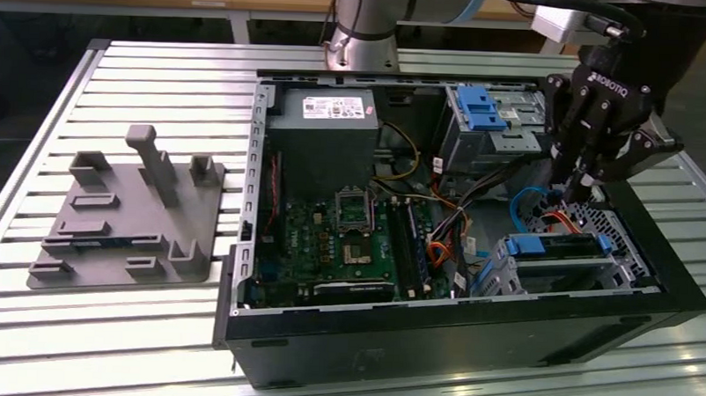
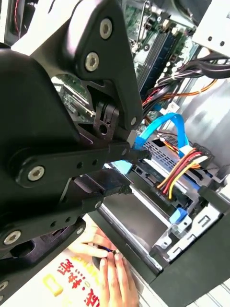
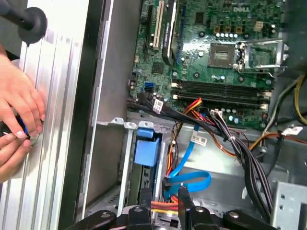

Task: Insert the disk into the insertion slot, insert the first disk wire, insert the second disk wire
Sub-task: 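Insert the second disk wire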

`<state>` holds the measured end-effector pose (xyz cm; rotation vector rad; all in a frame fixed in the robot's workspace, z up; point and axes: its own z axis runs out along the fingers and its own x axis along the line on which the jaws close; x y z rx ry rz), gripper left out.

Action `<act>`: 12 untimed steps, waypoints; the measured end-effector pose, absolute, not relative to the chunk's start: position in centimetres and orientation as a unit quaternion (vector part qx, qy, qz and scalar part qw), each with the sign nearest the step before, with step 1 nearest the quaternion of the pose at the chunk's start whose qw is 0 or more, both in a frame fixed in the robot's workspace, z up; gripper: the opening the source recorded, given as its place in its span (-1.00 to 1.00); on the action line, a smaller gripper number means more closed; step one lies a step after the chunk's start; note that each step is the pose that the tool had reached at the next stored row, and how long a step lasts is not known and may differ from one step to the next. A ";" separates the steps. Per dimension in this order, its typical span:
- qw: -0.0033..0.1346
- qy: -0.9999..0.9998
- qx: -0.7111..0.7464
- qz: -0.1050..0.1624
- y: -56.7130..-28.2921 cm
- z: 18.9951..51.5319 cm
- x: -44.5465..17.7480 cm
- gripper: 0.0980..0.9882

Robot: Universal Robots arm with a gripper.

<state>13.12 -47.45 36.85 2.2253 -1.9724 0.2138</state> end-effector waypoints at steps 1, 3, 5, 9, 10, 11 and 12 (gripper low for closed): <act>0.081 -0.657 0.746 0.072 -47.4 36.6 12.7 -0.42; 0.082 -0.655 0.748 0.074 -47.4 36.4 12.6 -0.42; 0.082 -0.651 0.751 0.074 -47.4 36.2 12.6 -0.42; 0.082 -0.649 0.752 0.074 -47.4 36.1 12.6 -0.42; 0.082 -0.650 0.752 0.074 -47.4 36.1 12.6 -0.42; 0.082 -0.650 0.751 0.074 -47.4 36.1 12.6 -0.42; 0.082 -0.652 0.750 0.074 -47.4 36.1 12.6 -0.42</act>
